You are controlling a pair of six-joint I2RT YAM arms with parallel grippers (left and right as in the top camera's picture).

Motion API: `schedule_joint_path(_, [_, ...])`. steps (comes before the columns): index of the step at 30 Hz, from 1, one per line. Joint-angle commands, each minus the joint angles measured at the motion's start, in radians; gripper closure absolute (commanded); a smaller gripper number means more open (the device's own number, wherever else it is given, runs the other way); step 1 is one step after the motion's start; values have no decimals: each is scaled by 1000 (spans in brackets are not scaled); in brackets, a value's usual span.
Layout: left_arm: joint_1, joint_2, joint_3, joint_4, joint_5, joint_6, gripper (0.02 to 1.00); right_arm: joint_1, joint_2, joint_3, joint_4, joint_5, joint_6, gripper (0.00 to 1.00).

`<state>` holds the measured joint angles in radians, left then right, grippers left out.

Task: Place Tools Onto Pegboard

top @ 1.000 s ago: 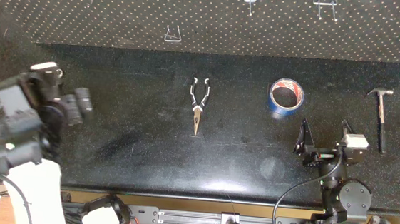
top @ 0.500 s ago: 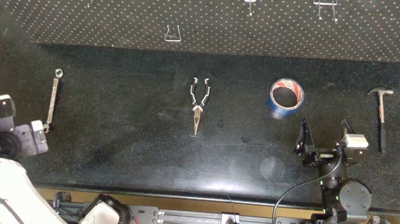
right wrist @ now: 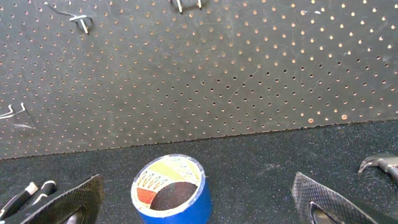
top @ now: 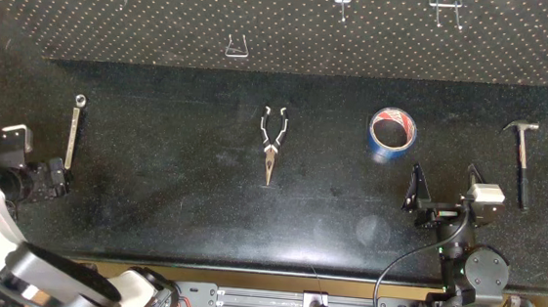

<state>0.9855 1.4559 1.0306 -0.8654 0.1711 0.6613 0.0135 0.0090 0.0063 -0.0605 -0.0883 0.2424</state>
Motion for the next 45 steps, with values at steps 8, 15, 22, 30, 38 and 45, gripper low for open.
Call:
schedule_joint_path(8, [-27, 272, 208, 6, 165, 126, 23, 5, -8, -2, -5, -20, 11, 12])
schedule_joint_path(15, [-163, 435, 328, 10, 48, 126, 23, 5, -8, -2, -5, -20, 11, 12])
schedule_joint_path(22, [-246, 524, 363, 51, 13, 62, 23, 5, -8, -2, -5, -20, 11, 12])
schedule_joint_path(30, [-262, 549, 363, 86, -4, 23, 23, 5, -8, -2, -5, -20, 11, 12])
schedule_joint_path(38, [-275, 573, 363, 119, -18, -31, 25, 5, -8, -2, -5, -20, 11, 12])
schedule_joint_path(45, [-281, 582, 363, 123, -18, -29, 25, 5, -8, -2, -5, -20, 11, 14])
